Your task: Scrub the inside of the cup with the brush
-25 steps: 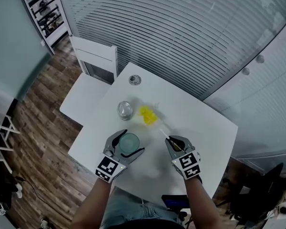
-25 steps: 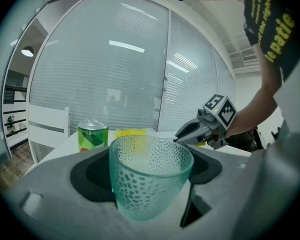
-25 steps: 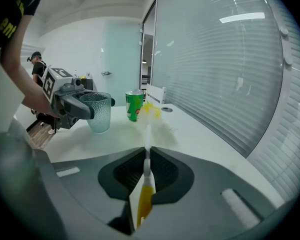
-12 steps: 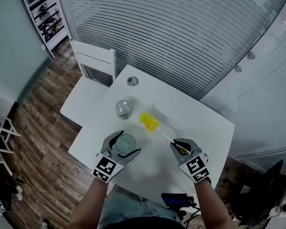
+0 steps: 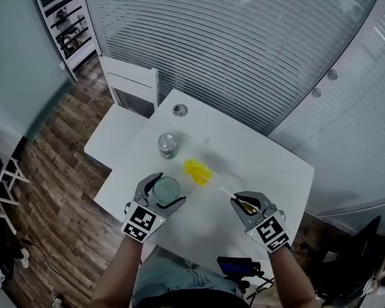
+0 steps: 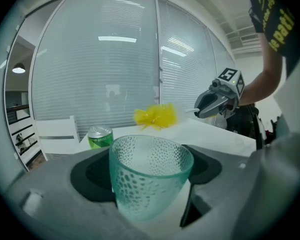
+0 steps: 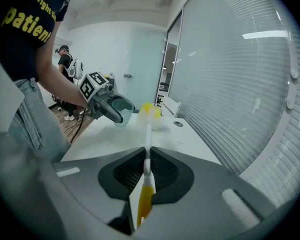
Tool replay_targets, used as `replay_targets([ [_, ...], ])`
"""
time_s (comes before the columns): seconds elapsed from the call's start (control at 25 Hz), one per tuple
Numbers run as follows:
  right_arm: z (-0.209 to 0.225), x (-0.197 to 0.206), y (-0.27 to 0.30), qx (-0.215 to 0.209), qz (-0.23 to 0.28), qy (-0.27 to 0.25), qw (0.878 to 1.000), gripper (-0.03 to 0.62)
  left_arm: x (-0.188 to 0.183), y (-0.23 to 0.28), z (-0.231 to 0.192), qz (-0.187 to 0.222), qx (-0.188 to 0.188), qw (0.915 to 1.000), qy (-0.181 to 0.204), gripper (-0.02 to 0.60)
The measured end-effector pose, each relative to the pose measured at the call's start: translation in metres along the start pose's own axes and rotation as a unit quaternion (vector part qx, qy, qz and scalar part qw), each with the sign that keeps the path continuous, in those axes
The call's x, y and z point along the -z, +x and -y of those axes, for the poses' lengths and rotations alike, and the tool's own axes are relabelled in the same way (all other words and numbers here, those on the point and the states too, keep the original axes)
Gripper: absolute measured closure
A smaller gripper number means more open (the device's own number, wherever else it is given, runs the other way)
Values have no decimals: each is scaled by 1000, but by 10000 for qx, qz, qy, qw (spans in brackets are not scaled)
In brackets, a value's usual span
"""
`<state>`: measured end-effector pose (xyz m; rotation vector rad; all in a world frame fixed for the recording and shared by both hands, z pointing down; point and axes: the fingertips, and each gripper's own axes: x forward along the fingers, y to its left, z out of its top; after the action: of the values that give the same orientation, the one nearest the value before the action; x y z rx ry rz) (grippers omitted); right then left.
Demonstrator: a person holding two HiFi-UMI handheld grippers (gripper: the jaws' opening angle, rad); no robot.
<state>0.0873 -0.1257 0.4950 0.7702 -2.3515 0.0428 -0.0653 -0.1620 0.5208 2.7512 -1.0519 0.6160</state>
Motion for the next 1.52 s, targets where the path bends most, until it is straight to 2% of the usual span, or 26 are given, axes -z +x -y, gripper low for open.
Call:
replay_targets([
  [0.36, -13, -20, -21, -148, 104, -444, 9988, 559, 4, -6, 3, -384, -39, 9986, 352, 164],
  [0.56, -22, -31, -30, -362, 240, -512, 9977, 559, -2, -4, 9, -400, 9, 9982, 445, 164],
  [0.96, -33, -29, -33, -729, -46, -1031, 9920, 559, -5, 0, 13, -723, -50, 9932, 906, 164],
  [1.08, -39, -29, -31, -820, -177, -1245, 9887, 559, -2, 1, 14, -920, -77, 9884, 1210, 164],
  [1.28, -43, -28, -26, -943, -380, -1564, 9824, 559, 5, 5, 17, -1315, -85, 9749, 1795, 164],
  [1.52, -48, -30, -19, -960, -584, -1845, 9764, 559, 6, 5, 19, -1511, -136, 9637, 2199, 164],
])
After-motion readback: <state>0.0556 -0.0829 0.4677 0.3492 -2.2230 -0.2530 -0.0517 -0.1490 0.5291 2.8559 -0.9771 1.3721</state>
